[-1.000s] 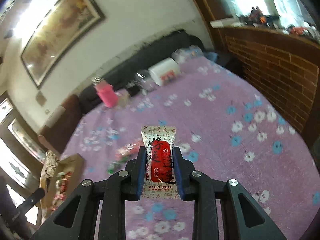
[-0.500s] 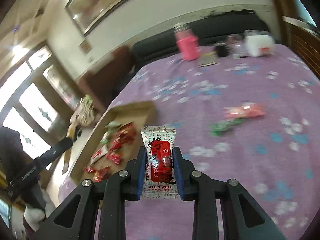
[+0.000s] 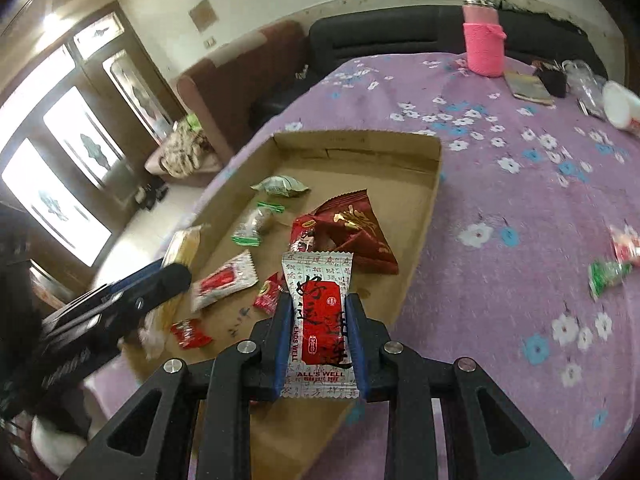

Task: Organize snacks
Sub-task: 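Carry the red-and-white packet and yellow wafer into the tray, open both grippers, then move both grippers back toward the pink bag and green candy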

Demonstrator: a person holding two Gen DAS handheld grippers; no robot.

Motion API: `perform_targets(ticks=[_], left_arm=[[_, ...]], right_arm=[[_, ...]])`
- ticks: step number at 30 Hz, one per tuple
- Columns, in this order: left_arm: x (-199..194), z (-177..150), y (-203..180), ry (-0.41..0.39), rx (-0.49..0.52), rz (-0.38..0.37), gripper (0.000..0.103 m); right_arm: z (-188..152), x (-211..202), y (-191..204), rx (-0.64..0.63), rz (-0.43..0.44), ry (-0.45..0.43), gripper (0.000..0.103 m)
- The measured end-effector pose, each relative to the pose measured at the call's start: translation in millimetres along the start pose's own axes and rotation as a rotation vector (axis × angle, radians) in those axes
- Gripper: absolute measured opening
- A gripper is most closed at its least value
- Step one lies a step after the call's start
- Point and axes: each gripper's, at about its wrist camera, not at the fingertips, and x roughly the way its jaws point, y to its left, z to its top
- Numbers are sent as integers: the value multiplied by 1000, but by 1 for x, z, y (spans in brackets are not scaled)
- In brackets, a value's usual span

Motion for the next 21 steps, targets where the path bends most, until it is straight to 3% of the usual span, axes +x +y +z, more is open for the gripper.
perform_targets(ticks=[4, 5, 7, 11, 15, 21], left_arm=[[5, -5, -5, 16, 11, 16, 38], [5, -4, -6, 14, 10, 12, 46], [-2, -5, -8, -8, 10, 12, 59], [-29, -5, -19, -63, 15, 15, 66], [-59, -9, -45, -141, 21, 1, 96], [-76, -18, -117, -165, 123, -133, 97]], right_arm=[[5, 13, 3, -35, -28, 1, 33], [5, 12, 3, -35, -32, -2, 33], [5, 4, 2, -16, -9, -28, 36], [-1, -34, -3, 24, 18, -100, 40], [-27, -72, -17, 80, 29, -167, 50], [-71, -105, -63, 211, 19, -177, 50]])
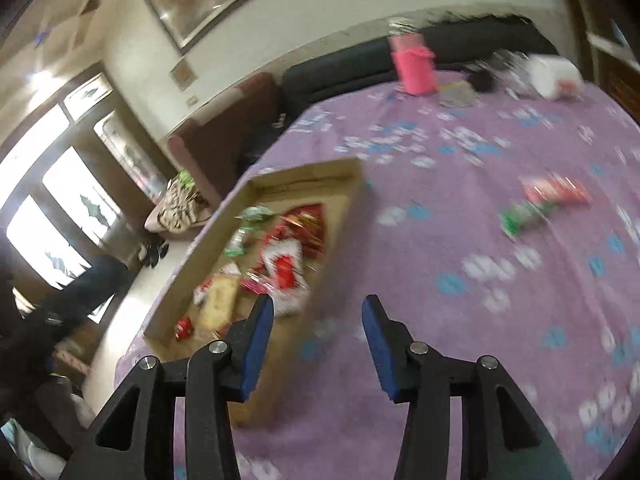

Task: Organize snacks
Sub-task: 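Move both grippers back toward the pink bag and green candy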

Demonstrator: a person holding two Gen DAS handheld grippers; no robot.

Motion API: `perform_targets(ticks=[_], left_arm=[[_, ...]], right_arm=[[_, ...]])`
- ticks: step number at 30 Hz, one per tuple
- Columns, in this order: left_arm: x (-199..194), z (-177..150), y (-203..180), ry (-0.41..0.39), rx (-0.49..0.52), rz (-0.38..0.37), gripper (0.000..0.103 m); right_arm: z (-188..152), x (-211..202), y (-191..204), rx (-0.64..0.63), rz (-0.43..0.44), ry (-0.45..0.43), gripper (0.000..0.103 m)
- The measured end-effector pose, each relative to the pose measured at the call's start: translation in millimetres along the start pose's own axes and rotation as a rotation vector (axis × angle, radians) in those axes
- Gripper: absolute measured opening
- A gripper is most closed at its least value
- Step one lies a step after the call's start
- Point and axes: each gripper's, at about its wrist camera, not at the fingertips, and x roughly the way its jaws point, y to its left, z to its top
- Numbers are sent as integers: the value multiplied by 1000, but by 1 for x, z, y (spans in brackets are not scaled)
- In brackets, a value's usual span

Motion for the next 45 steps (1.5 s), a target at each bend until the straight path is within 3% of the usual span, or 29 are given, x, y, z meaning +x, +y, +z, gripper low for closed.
perform_targets(ticks=[6, 19, 27, 33, 39, 45], left_arm=[[1, -8, -51, 28, 56, -55, 97], [2, -26, -89, 90, 99, -92, 97], [23, -37, -107, 148, 106, -64, 97], [44, -41, -98, 205, 75, -47, 97], [46, -45, -97, 201, 94, -13, 97], [50, -45, -93, 219, 82, -63, 97]], right_arm=[[-5, -50, -41, 44, -82, -54, 50], [-34, -106, -102, 227, -130, -175, 50], [-43, -113, -140, 312, -138, -178, 50], [-46, -101, -143, 313, -121, -159, 50], [-46, -99, -138, 294, -125, -155, 50], [-45, -94, -143, 308, -161, -134, 49]])
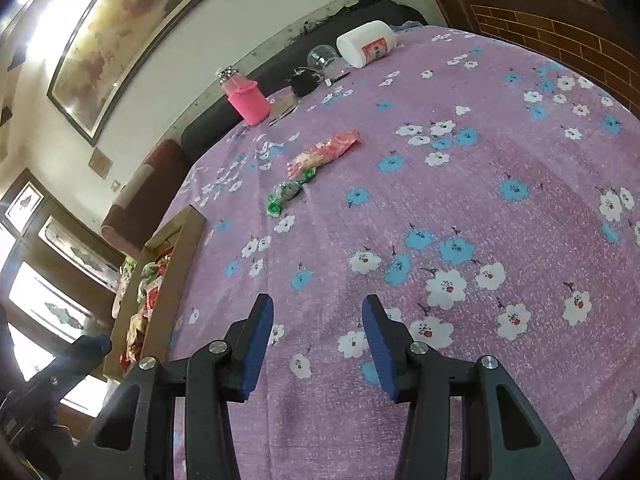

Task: Organize snacks
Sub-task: 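Move both grippers back toward the pink bag and green candy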

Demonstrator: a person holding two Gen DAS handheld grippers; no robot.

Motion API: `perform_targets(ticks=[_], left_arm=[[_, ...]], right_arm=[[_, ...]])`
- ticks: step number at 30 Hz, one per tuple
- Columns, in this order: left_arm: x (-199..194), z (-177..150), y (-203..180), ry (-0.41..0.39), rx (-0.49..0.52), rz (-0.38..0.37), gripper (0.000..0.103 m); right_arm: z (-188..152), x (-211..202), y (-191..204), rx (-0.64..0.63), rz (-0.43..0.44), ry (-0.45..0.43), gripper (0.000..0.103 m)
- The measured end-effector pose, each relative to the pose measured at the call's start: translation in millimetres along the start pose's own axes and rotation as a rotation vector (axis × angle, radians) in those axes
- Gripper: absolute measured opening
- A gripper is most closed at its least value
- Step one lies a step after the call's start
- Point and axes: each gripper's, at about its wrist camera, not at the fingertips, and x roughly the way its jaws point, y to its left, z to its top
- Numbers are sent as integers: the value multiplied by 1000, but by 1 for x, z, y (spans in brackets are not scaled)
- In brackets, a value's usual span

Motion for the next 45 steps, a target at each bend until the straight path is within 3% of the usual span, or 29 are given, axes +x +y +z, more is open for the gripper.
perform_targets(ticks=[18, 22, 29, 31, 33, 35, 36, 37, 39, 45], left_arm=[[1, -6, -2, 46, -3, -81, 97], [-21, 15, -13, -3, 73, -77, 97], [-96, 89, -21, -179, 221, -33, 97], [-108, 109, -20, -193, 268, -13, 97], [-116, 124, -18, -198, 293, 4, 97], [-117, 136, -13, -180, 297, -3, 97], [-113, 141, -10, -163, 290, -15, 97], [-107, 144, -6, -142, 267, -32, 97], [-93, 143, 4, -110, 209, -63, 97], [-38, 108, 23, 1, 102, -127, 97]], right_arm=[[12, -30, 11, -38, -52, -56, 50], [55, -68, 25, -74, -56, -129, 50], [157, -175, 84, -123, 86, -265, 51], [183, -201, 101, -113, 104, -286, 58], [207, -213, 117, -108, 135, -271, 58], [235, -224, 138, -131, 139, -258, 58], [243, -226, 146, -158, 125, -263, 63], [250, -225, 155, -193, 104, -274, 73], [254, -207, 162, -265, 29, -300, 84], [227, -83, 112, -257, -76, -111, 83]])
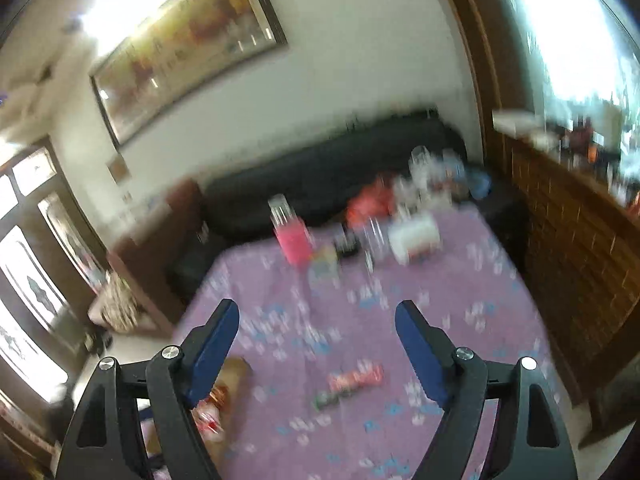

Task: Organize snacks
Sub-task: 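Move both grippers back toward the pink bag and green candy, then grasp the pink character candy bag with the right gripper while the left grasps the green candy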

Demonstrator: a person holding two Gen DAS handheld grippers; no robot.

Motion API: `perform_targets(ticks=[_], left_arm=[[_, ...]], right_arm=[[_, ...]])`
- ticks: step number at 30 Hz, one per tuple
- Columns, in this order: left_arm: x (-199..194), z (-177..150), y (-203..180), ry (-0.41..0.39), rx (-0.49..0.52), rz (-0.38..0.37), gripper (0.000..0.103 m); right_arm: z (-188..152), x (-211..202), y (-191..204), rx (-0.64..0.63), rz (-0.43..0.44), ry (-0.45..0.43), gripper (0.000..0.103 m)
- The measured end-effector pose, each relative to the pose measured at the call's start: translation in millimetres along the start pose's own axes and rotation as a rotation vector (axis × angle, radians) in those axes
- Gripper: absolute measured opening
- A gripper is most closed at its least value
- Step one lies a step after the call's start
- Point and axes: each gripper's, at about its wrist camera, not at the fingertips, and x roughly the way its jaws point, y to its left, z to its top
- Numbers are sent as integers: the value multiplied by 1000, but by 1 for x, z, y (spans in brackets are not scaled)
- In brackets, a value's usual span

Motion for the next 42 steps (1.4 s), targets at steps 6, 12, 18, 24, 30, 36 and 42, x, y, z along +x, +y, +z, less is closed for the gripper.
perform_targets(ticks=[6, 12, 18, 24, 30, 36, 42], left_arm=[[26, -30, -5, -3, 47, 78, 97], [49, -42, 0, 48, 40, 62, 97], [62, -46, 18, 83, -31, 53, 97], [64, -50, 29, 83, -51, 54, 97], [74, -56, 30, 96, -75, 28, 97], [78, -65, 15, 124, -49, 40, 97], [90, -58, -2, 138, 19, 81, 97]], right_arm=[[-52, 116, -40, -2, 23, 192, 48], [-73, 218, -30, -78, 15, 322, 45], [-89, 279, -28, -115, -13, 412, 45], [-113, 248, -72, 163, 226, 586, 41], [-119, 179, -72, 12, 138, 421, 42], [-139, 191, -38, -250, 81, 382, 59], [-161, 211, -27, -314, 34, 366, 35]])
